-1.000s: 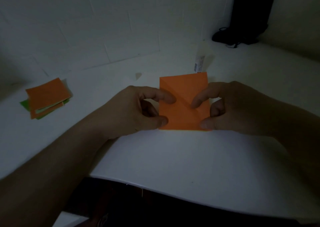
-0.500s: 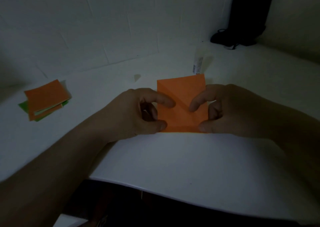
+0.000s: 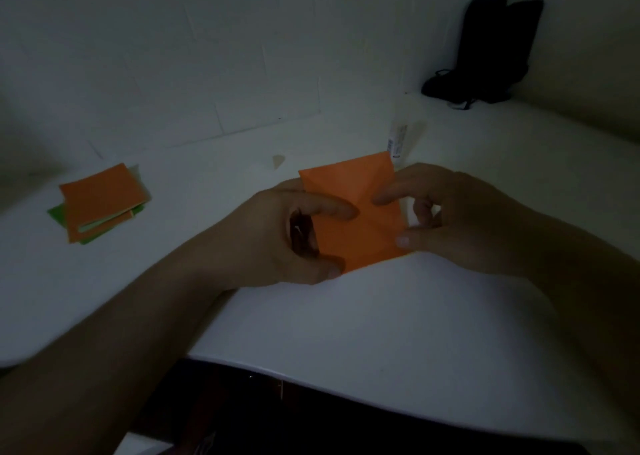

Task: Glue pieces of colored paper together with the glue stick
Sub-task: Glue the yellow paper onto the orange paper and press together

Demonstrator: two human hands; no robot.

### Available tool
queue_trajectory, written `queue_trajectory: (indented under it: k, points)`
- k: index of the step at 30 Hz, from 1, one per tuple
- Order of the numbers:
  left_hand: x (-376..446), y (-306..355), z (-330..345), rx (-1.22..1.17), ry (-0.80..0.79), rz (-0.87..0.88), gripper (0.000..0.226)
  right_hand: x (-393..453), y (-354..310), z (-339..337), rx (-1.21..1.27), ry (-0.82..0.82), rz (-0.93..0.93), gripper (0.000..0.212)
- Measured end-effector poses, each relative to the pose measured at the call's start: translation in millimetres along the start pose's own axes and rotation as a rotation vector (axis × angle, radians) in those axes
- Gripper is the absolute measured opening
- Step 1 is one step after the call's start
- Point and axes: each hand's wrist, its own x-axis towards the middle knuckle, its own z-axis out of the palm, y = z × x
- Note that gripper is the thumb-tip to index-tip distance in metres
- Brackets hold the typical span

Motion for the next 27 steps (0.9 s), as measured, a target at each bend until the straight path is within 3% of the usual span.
queue_trajectory:
  k: [5, 8, 13, 17, 20, 27]
  points:
    - [2.8, -4.4, 3.5, 0.019, 0.062, -0.002, 0.072, 9.8, -8.2, 2.1, -0.066, 0.225, 0.026, 0.033]
    - [3.2, -1.8, 4.9, 0.064, 0.087, -0.008, 0.071, 15.5, -25.9, -9.0, -0.065, 0.179, 0.057, 0.019]
    - [4.4, -0.7, 3.0, 0.030, 0.083, -0.058, 0.071, 27.4, -48.2, 4.9, -0.117, -0.101, 0.141, 0.040]
    - [6.5, 3.2, -1.1, 0.065, 0.028, -0.104, 0.074, 24.1, -39.9, 18.6, -0.006, -0.098, 0.195, 0.040]
    - [7.6, 5.7, -2.5, 0.041, -0.006, -0.120, 0.075, 20.9, -28.0, 5.6, -0.058, -0.111, 0.269, 0.042]
    - [7.1, 5.4, -2.6, 0.010, -0.017, -0.159, 0.073, 18.6, 10.5, -10.7, 0.032, 0.000, 0.323, 0.045]
